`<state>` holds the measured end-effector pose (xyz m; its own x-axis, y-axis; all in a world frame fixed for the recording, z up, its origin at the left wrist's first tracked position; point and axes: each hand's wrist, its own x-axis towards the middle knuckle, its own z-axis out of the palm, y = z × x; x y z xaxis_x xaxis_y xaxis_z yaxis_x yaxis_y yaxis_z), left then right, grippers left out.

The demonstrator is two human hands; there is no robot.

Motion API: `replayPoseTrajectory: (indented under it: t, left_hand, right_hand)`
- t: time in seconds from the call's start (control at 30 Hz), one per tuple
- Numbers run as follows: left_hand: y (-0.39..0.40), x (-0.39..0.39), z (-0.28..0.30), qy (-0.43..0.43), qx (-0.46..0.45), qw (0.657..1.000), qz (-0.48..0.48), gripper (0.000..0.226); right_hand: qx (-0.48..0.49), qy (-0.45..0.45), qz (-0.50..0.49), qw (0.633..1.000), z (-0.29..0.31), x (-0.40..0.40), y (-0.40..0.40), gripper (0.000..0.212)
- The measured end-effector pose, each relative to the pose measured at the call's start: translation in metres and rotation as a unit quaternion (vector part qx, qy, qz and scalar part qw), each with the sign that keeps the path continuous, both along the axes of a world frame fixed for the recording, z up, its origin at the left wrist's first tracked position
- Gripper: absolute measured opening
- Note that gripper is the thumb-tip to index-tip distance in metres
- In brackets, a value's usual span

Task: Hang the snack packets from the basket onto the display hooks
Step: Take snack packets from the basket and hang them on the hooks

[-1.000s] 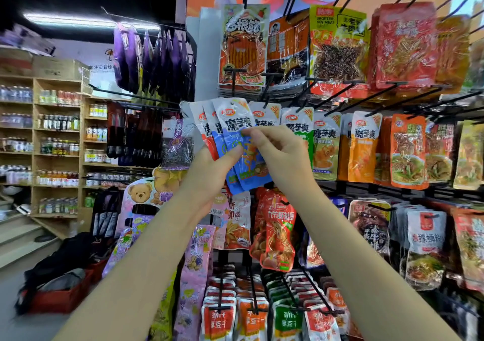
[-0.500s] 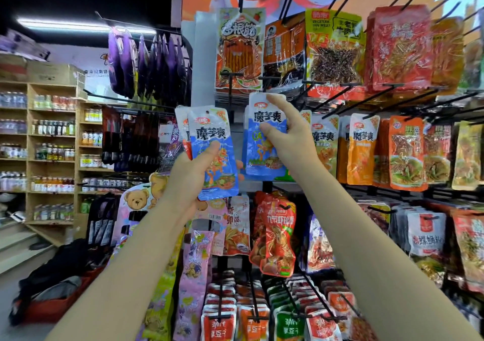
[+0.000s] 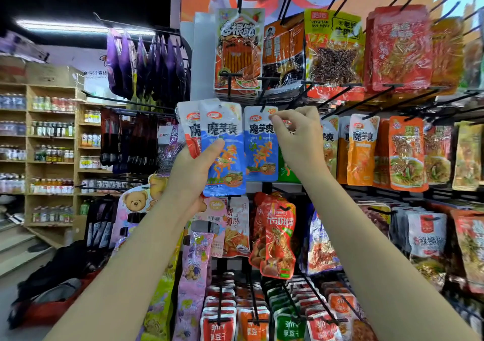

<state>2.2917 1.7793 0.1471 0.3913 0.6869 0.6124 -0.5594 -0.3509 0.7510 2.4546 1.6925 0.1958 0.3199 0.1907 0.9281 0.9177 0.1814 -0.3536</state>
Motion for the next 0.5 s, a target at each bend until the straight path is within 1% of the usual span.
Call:
replayPoseTrajectory:
  t: [0.03,0.07,0.13,0.17,0.23,0.3,0.33,0.37,0.4,0.43,0.5]
  left_hand:
    - [0.002,0.003,0.000,-0.009,0.004,1.000,0.014,0.007]
    - [0.002,0.007,0.001,-0.014,0.010,1.000,0.020,0.003]
    - [-0.004,0.016,0.004,-0.022,0.031,0.999,0.020,0.008]
    - [-0.007,0.020,0.006,-0.025,0.039,0.999,0.023,0.010]
    - [-0.011,0.024,0.010,-0.025,0.024,0.999,0.026,0.013]
    - [-0.008,0.022,0.010,-0.021,-0.018,1.000,0.011,0.024]
    - [-0.005,0.020,0.010,-0.014,-0.030,0.999,0.010,0.032]
    - [-0.001,0.016,0.008,-0.007,-0.038,0.999,0.016,0.041]
    - [0.003,0.011,0.005,-0.007,-0.046,0.999,0.014,0.046]
    - [0.005,0.007,0.003,-0.010,-0.043,0.999,0.005,0.042]
    - [0.011,0.002,-0.003,-0.009,-0.020,1.000,0.002,0.022]
  right_hand:
    - [0.000,0.005,0.037,0.999,-0.002,-0.005,-0.004,0.026]
    - [-0.025,0.018,0.092,0.995,-0.003,-0.011,-0.007,0.030]
    - [-0.098,0.060,0.195,0.974,-0.007,-0.024,-0.008,0.035]
    - [-0.122,0.084,0.241,0.959,-0.009,-0.026,-0.007,0.033]
    - [-0.127,0.130,0.303,0.936,-0.013,-0.026,-0.005,0.019]
    - [-0.100,0.160,0.299,0.935,-0.013,-0.017,-0.005,0.011]
    - [-0.083,0.171,0.291,0.938,-0.013,-0.011,-0.005,0.011]
    - [-0.067,0.172,0.279,0.942,-0.013,-0.006,-0.006,0.015]
    - [-0.056,0.164,0.258,0.950,-0.012,-0.002,-0.006,0.024]
    - [-0.051,0.149,0.230,0.960,-0.011,0.002,-0.008,0.036]
    - [-0.046,0.106,0.196,0.974,-0.011,0.005,-0.010,0.057]
